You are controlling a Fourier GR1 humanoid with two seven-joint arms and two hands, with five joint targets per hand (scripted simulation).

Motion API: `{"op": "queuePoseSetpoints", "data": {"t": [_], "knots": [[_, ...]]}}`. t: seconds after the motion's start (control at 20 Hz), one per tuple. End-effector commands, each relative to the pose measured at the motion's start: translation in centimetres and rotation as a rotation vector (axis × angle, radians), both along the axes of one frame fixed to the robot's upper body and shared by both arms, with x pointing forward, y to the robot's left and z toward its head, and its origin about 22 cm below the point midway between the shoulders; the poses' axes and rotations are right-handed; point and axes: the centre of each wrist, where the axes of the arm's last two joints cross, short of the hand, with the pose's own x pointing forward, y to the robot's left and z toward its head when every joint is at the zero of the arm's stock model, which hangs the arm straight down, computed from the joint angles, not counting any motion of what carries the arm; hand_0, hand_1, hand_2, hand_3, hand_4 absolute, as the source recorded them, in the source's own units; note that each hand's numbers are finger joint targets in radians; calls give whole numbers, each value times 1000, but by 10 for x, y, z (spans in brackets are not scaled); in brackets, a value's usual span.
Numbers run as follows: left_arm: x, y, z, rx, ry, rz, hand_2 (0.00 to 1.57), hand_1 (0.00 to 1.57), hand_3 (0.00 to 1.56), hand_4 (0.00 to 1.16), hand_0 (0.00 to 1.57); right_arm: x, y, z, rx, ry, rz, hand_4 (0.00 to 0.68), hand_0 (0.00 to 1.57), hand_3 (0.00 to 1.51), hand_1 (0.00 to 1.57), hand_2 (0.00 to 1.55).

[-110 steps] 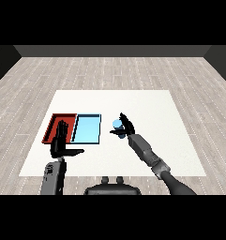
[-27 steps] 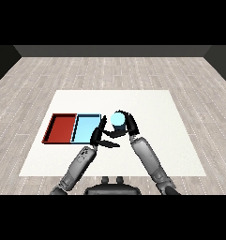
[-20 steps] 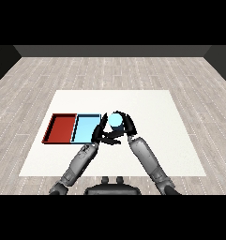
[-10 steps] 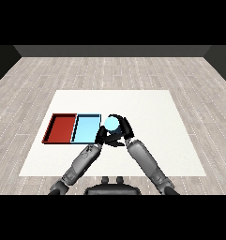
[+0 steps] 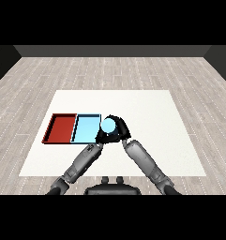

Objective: Pick the blue can and put it in the blue box

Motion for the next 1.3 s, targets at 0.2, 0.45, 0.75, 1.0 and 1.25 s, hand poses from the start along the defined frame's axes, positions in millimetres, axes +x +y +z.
{"op": "queuePoseSetpoints", "data": {"t": [0.2,0.45,0.75,1.0,1.25], "knots": [[2,4,2,21,-7,52,1571,1571,1486,1149,1571,-4,-6,1,24,17,-15,556,1501,1380,1501,1458],[1,-4,1,28,-42,116,1561,1571,1476,1137,1571,-9,-18,10,89,41,9,377,1434,1296,1434,1380],[-3,4,1,12,-49,119,1571,1571,1488,1128,1571,0,-15,0,46,50,19,0,0,0,0,0],[-7,6,-5,29,-80,127,1571,1571,1488,1128,1571,-8,-23,15,6,52,30,0,0,0,0,0],[-5,16,-20,44,-86,140,1571,1571,1488,1133,1571,13,-45,-15,58,33,21,0,0,0,0,0]]}}
